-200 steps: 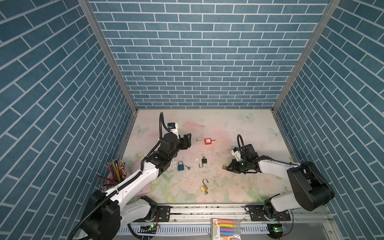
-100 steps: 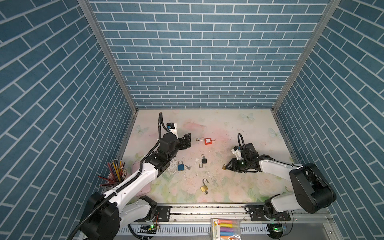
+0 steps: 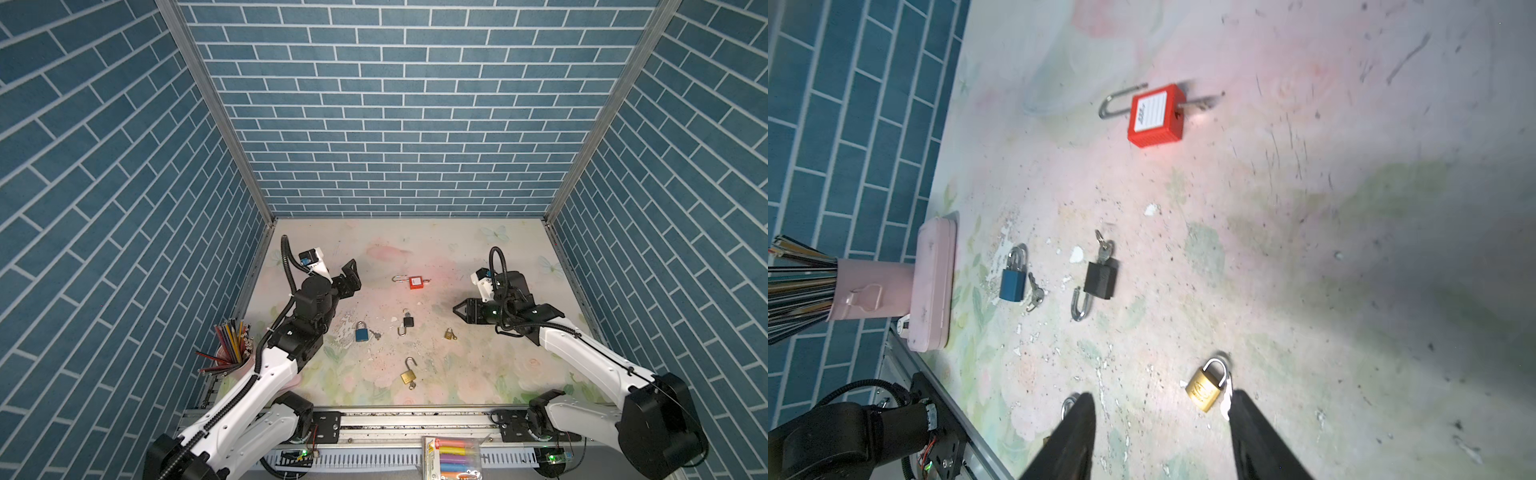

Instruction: Lock with the key

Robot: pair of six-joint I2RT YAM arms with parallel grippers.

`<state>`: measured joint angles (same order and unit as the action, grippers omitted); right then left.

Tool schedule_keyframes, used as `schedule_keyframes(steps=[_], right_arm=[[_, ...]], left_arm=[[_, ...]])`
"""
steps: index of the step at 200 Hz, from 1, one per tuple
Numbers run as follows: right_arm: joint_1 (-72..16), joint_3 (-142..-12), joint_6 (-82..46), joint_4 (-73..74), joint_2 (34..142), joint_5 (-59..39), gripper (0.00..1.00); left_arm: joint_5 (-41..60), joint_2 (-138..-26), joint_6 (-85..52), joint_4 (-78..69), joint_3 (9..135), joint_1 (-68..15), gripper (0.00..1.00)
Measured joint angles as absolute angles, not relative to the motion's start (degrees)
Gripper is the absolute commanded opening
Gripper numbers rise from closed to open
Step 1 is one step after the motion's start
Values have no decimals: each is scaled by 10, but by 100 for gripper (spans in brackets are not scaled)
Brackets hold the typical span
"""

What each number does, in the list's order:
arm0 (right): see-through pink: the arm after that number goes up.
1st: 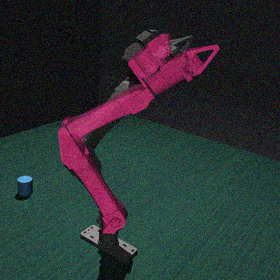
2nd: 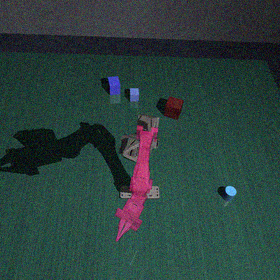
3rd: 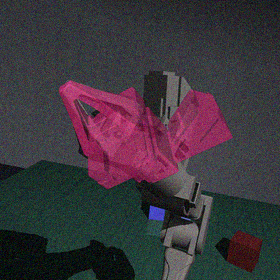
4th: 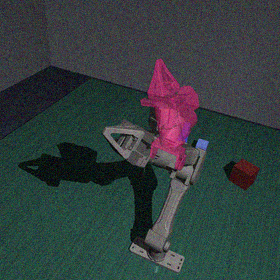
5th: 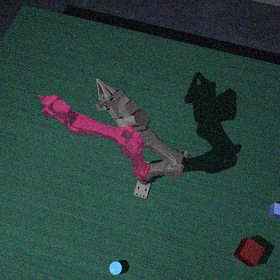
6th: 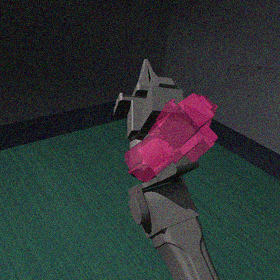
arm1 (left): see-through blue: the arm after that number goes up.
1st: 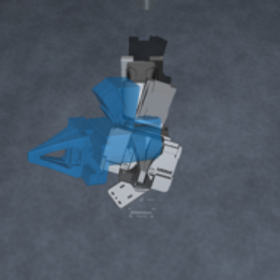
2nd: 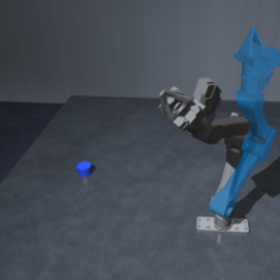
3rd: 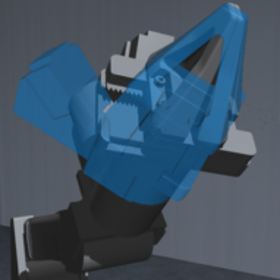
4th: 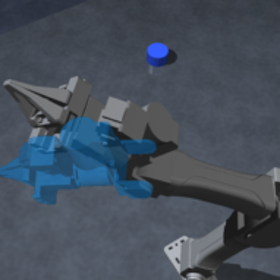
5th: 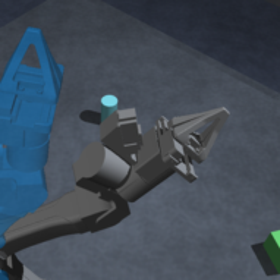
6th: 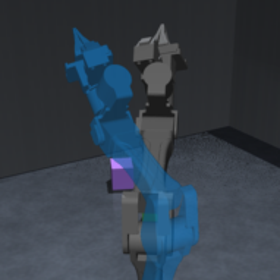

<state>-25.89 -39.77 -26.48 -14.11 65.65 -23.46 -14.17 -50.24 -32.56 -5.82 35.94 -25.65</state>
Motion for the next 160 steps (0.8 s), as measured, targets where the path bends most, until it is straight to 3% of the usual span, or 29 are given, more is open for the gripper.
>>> schedule_keyframes(steps=[27,76,123,160], right_arm=[[-259,-403,-260,-148,637,-214,61],[-259,-403,-258,-147,633,-206,61],[-268,-407,-270,-137,667,-224,62],[-328,-408,-272,-109,717,-230,60]], left_arm=[[-109,-479,-349,-8,361,-253,87],[-46,-476,-400,128,360,-263,87],[-55,-463,-458,189,323,-392,87],[-68,-484,-546,222,312,-455,87]])
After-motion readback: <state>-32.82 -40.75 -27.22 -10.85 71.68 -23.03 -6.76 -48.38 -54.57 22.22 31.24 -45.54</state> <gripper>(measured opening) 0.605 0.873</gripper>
